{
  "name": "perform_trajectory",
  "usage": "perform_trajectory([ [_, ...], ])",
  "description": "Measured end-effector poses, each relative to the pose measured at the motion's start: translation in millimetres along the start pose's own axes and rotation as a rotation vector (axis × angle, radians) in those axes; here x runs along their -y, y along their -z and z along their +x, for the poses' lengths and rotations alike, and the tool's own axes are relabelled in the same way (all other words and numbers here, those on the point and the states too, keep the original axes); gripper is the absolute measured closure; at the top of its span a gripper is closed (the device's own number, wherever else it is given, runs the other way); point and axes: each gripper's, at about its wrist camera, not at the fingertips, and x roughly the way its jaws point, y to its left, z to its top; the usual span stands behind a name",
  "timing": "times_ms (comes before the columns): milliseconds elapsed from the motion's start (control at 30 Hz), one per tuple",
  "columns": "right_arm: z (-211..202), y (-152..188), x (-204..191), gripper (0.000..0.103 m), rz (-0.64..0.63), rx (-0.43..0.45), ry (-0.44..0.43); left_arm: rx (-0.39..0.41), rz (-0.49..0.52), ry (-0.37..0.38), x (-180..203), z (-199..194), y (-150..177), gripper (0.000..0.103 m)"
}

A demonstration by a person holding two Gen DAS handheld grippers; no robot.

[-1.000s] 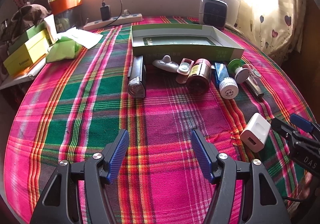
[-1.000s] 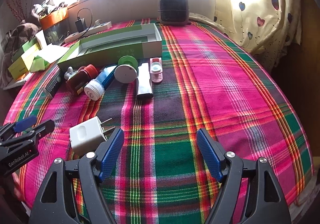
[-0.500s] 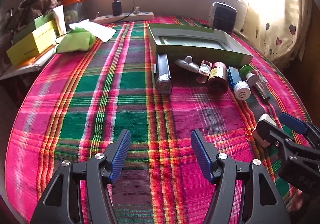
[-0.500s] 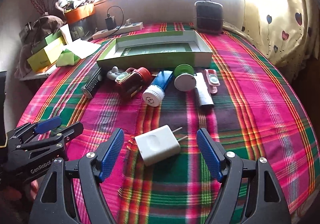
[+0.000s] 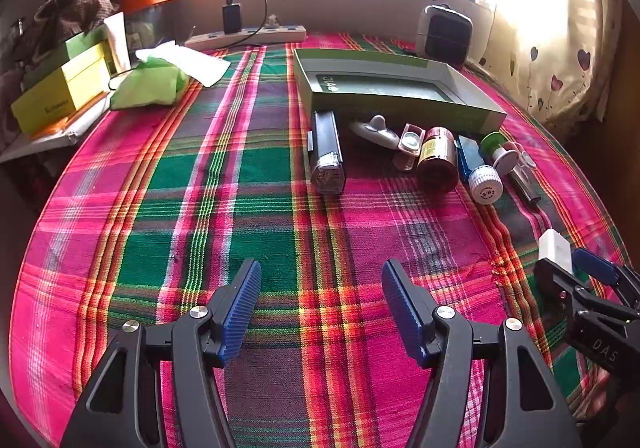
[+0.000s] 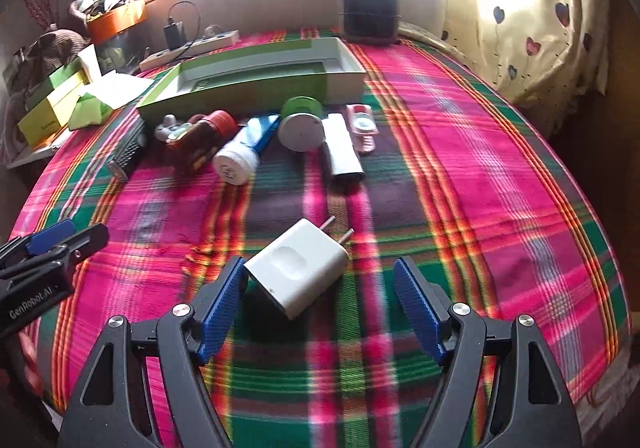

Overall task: Organize rigid objects
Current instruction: 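Move the right gripper to the white charger and close on it, then close the left gripper on the black stapler while the right gripper lifts the charger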

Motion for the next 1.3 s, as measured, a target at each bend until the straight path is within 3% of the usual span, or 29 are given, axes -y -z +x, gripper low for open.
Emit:
perform_trajectory([
  [367, -8, 6, 41, 0.028, 0.096, 0.014, 0.078, -0.003, -0.01, 0.009, -1, 3, -4, 0.039],
  [600, 0, -1, 35, 0.028, 0.053, 0.025, 0.038, -0.007, -0.026, 0.024, -3, 9, -13, 0.039],
  [867, 4, -7, 41, 0.057, 0.039, 0.034, 0.039, -0.013, -0.038, 0.025, -6, 21, -29, 0.039],
  [933, 4, -7, 43, 0.069, 0.034, 0.039, 0.032, -0.015, -0.04, 0.023, -6, 24, -34, 0.039],
  [1300, 12, -18, 40, 0.069, 0.003, 0.042, -0.027, -0.019, -0.062, 0.006, -12, 42, -55, 0.042],
])
